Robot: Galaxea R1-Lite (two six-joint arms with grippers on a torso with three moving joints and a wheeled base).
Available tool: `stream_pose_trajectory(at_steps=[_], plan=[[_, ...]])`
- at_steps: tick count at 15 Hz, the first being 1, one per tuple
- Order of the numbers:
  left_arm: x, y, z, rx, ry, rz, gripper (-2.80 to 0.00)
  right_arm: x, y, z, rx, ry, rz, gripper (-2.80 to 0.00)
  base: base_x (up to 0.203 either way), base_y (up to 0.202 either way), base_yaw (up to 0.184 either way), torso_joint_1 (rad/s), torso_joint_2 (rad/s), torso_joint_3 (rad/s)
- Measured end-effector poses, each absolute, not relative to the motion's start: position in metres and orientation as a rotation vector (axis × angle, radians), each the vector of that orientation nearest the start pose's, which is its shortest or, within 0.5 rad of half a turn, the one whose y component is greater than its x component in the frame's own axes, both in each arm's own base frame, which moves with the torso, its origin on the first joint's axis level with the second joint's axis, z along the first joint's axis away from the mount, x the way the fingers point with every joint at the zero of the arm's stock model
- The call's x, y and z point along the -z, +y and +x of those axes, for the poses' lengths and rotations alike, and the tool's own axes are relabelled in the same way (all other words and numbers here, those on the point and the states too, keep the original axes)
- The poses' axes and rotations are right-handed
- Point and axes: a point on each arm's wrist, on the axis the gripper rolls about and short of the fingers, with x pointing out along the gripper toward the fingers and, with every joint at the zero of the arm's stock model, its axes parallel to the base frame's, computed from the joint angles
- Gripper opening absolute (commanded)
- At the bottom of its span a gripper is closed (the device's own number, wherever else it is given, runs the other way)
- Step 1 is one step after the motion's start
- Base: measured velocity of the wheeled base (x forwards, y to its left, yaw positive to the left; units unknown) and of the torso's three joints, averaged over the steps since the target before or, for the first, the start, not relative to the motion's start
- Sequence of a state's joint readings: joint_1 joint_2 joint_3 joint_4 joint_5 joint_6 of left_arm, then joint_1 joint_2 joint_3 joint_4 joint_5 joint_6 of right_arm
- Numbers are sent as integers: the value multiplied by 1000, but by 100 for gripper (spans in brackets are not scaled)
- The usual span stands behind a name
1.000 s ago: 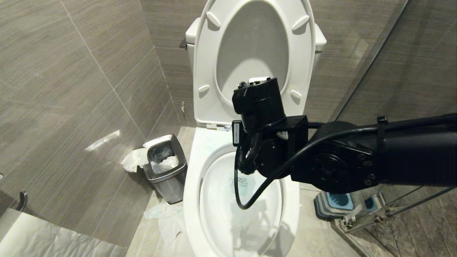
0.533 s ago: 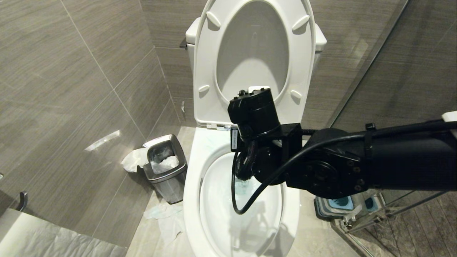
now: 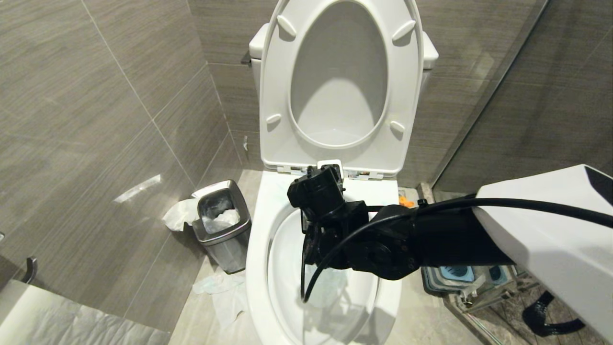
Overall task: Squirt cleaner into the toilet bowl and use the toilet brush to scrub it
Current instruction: Scrub the toilet bowl
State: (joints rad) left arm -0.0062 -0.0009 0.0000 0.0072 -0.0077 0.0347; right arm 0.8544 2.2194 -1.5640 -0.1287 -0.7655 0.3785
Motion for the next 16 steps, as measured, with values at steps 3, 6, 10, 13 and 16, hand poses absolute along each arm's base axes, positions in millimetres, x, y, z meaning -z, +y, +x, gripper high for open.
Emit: stream_pose_trajectory(at_steps=[3,6,10,13,16], plan=[[-75,0,-23,14,7,36,-280,-131,330,317,2,382,-26,-280,0,0,0,0,0,0],[-75,0,-23,14,7,35,-280,-131,333,325,9,369,-32,-280,0,0,0,0,0,0],[-74,0,-23,15,8,37,-280,-142,339,339,12,321,-38,-280,0,0,0,0,0,0],[-74,0,-23,14,12,37,-280,-149,348,349,9,281,-23,-280,0,0,0,0,0,0],[-74,0,-23,14,10,34,-280,-144,362,348,-17,276,-29,-280,0,0,0,0,0,0]])
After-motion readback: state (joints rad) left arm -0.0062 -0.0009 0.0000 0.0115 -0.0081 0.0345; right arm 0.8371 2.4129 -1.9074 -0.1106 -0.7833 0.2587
